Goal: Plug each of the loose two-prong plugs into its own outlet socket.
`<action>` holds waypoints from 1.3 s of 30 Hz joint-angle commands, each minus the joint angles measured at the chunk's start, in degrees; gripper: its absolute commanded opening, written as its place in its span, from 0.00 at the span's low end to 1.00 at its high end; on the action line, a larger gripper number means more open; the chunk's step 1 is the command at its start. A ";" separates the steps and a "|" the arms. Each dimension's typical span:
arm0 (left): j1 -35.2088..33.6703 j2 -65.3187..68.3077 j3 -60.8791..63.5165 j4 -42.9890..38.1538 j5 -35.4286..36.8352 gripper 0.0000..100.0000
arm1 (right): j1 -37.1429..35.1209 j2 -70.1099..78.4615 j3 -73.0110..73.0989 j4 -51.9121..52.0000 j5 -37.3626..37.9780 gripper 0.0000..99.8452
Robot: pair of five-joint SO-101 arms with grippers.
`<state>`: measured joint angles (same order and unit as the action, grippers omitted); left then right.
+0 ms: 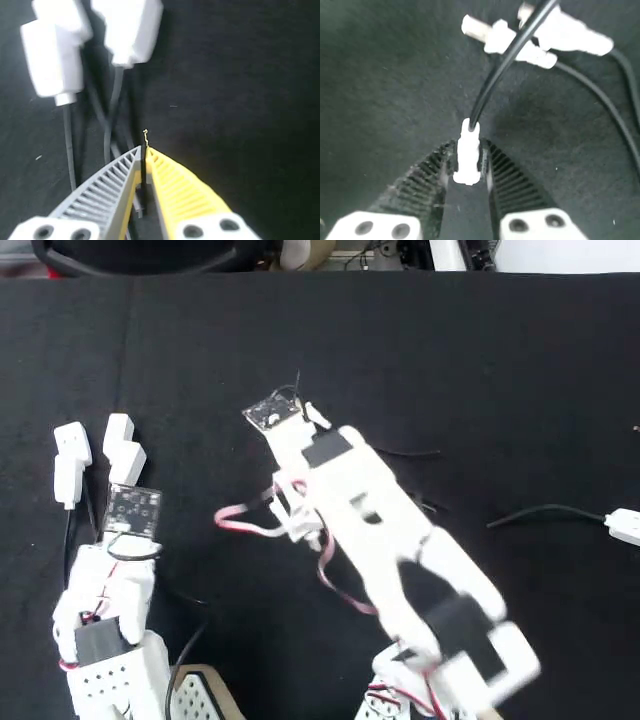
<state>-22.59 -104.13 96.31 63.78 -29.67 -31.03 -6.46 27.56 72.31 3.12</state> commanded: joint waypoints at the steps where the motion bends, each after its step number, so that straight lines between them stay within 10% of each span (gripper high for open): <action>1: 6.99 -0.18 0.92 1.14 -3.25 0.03 | -1.67 -19.21 11.03 -11.87 -2.55 0.04; 9: 18.33 -0.35 -0.92 0.97 -4.84 0.03 | -4.84 -53.49 35.03 -29.01 -5.36 0.04; 20: 24.13 -0.44 -14.29 0.62 18.37 0.03 | -4.75 -105.19 62.99 -41.93 -15.82 0.01; 33: 51.82 -0.44 -21.23 5.19 17.32 0.03 | -5.45 -101.67 63.52 -43.78 -25.93 0.01; 39: 52.97 -0.44 -22.20 5.98 16.70 0.03 | -7.21 -101.76 60.62 -37.01 -28.57 0.01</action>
<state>29.01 -104.48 77.58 69.49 -12.26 -35.87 -103.08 91.38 31.52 -23.78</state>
